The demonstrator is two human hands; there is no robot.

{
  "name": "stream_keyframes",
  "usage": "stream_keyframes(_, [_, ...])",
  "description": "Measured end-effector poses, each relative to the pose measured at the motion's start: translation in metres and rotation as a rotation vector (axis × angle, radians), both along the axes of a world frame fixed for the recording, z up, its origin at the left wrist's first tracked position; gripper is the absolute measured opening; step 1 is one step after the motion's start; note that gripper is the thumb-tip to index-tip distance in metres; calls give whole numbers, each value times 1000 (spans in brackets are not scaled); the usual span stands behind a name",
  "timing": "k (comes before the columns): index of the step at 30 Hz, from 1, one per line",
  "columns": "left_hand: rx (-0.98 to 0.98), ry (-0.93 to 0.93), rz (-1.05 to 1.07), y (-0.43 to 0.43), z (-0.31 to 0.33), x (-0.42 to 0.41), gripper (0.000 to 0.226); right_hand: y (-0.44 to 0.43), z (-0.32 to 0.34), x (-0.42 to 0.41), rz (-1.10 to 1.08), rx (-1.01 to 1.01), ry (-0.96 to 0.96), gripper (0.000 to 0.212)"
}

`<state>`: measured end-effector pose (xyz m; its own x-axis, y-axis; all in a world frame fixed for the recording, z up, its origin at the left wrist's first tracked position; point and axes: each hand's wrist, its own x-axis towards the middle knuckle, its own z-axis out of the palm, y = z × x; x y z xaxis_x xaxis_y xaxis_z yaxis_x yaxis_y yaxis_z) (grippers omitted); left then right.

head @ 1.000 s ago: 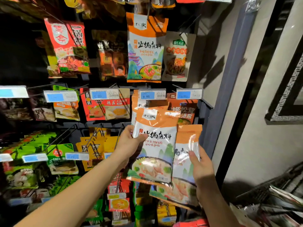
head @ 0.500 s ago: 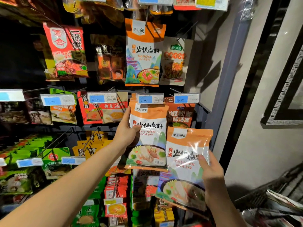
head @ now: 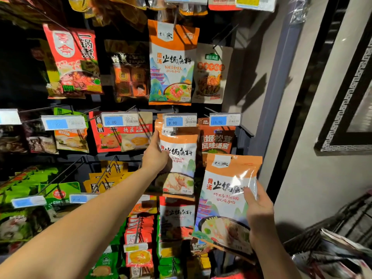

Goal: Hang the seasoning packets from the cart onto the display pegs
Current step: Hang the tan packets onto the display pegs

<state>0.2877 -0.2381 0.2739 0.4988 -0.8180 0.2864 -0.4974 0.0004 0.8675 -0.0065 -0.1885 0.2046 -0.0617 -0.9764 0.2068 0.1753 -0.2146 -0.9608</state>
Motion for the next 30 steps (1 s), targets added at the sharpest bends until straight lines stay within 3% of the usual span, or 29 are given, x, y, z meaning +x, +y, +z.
stream_keyframes(6, [93,-370,66,3,-15,18,90,-1,5,13,46,20,6,23])
stream_keyframes(11, [-198,-603,84,25,32,19,48,-13,21,54,180,82,5,20])
stream_keyframes(14, [-305,-769,43,26,71,19,48,-21,28,81,254,93,12,24])
stream_keyframes(18, [-243,-1075,-13,12,95,31,47,-32,39,108,259,107,-2,23])
stream_keyframes(30, [-303,-971,-150,-2,100,53,40,-54,54,135,236,121,7,21])
